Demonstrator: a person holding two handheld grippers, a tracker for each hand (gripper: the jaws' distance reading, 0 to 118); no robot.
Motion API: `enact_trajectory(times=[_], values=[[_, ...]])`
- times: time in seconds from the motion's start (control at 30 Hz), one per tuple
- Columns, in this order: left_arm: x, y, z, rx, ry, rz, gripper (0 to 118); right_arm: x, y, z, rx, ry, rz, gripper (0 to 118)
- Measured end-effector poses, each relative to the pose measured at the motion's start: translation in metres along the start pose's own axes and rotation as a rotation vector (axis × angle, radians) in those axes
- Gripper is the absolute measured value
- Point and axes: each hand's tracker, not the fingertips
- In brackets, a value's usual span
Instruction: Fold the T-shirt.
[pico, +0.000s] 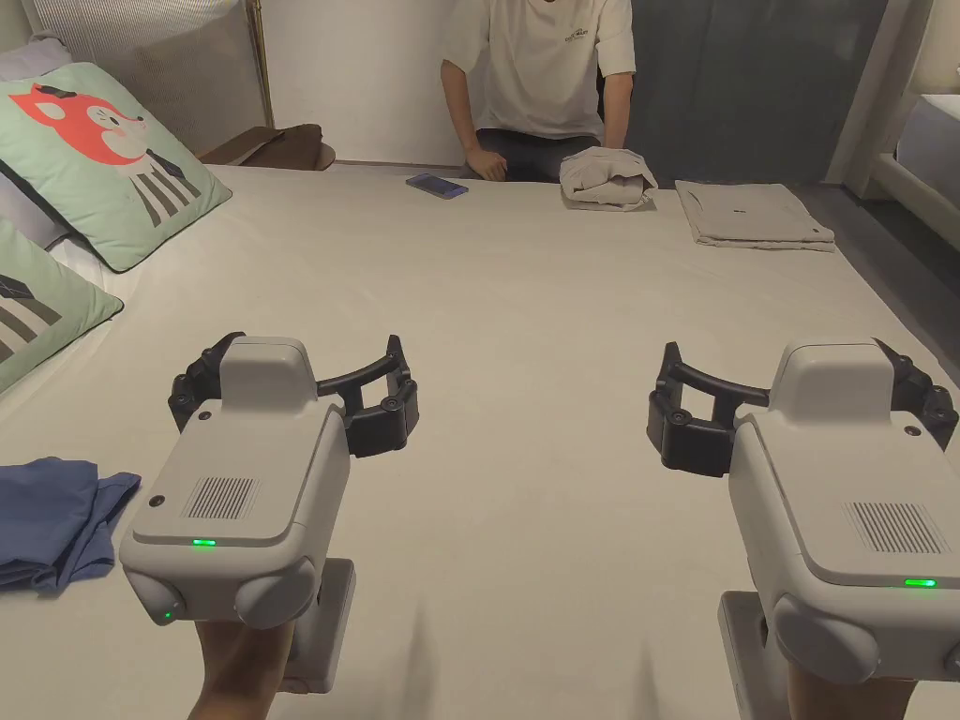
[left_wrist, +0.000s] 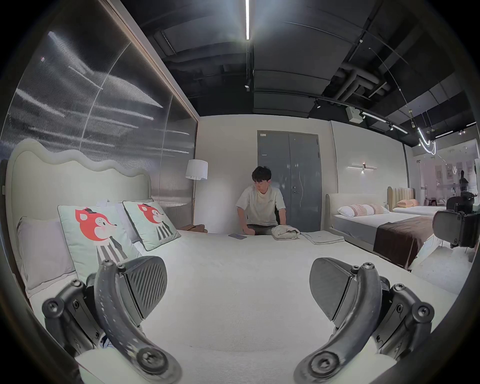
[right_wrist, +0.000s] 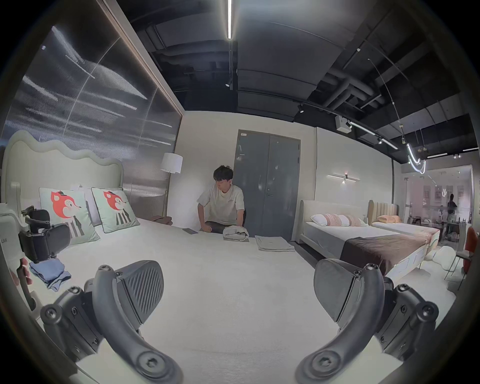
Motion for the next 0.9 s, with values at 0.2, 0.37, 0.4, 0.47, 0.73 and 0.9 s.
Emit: enact_trajectory(times=[0.2,0.37,0.4,0.47,0.73,0.9], values=[[0.000,0.001,0.000,0.006,0.003,0.001,110,-0.001,0.000,-0.001,-0.005,0.008,0.001,114],[-0.001,0.000,0.001,0.003,0.002,-0.001,110,-0.001,0.000,-0.001,-0.006,0.009,0.002,114],[-0.001,0.000,0.001,0.002,0.004,0.000,110,-0.001,0.000,-0.001,-0.008,0.010,0.000,114],[-0.001,0.000,0.001,-0.001,0.003,0.003,110,-0.001,0.000,-0.001,-0.015,0.010,-0.006,114],[-0.004,0.001,0.002,0.001,0.002,0.005,110,0.002,0.015,-0.012,-0.336,-0.087,-0.192,114],[-0.004,0.004,0.001,0.008,0.002,0.010,110,0.009,0.024,-0.022,-0.523,-0.102,-0.253,114]])
